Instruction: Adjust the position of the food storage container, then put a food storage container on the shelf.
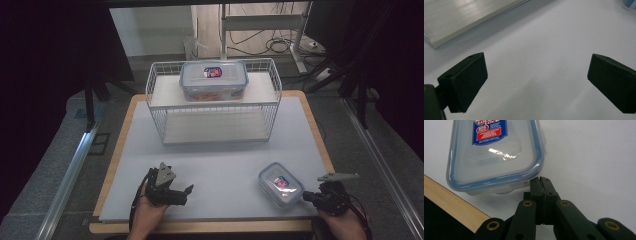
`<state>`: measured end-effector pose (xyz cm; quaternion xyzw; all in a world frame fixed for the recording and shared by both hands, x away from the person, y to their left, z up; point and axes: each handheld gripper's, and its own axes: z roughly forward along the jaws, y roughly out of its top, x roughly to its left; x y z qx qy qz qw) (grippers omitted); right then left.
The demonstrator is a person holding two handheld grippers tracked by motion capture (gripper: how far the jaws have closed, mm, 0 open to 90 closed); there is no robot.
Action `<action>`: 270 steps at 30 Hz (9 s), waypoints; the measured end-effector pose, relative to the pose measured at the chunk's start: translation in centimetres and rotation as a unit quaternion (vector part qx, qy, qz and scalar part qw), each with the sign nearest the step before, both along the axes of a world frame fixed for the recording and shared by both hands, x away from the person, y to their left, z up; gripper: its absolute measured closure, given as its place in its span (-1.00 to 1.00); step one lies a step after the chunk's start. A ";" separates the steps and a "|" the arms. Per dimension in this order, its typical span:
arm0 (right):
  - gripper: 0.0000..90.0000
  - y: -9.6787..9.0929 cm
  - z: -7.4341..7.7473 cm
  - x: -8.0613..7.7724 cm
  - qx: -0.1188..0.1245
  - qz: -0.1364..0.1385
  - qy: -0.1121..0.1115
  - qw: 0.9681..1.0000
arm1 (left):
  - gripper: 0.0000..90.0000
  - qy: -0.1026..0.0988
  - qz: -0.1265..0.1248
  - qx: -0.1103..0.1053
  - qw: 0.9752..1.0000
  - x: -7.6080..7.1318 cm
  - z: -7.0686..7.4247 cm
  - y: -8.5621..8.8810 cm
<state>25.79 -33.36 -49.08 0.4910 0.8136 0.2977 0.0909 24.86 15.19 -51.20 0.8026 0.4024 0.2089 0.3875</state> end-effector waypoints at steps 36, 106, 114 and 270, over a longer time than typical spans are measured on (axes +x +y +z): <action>0.99 12.5 -1.0 9.8 -0.011 0.122 -0.010 0.992 | -0.93 0.009 -0.009 0.006 1.000 0.2 -0.2 -0.1; -0.90 10.9 -0.8 7.8 0.018 0.174 -0.066 0.982 | -0.90 0.077 -0.026 -0.053 0.995 2.1 0.4 -0.1; -0.55 12.1 0.6 7.8 0.048 0.191 -0.065 0.978 | -0.77 0.088 -0.050 -0.071 0.992 4.0 0.7 -1.4; 0.27 17.0 23.1 22.5 0.315 0.136 -0.045 0.938 | 0.25 0.103 -0.076 -0.324 0.937 20.3 23.8 3.3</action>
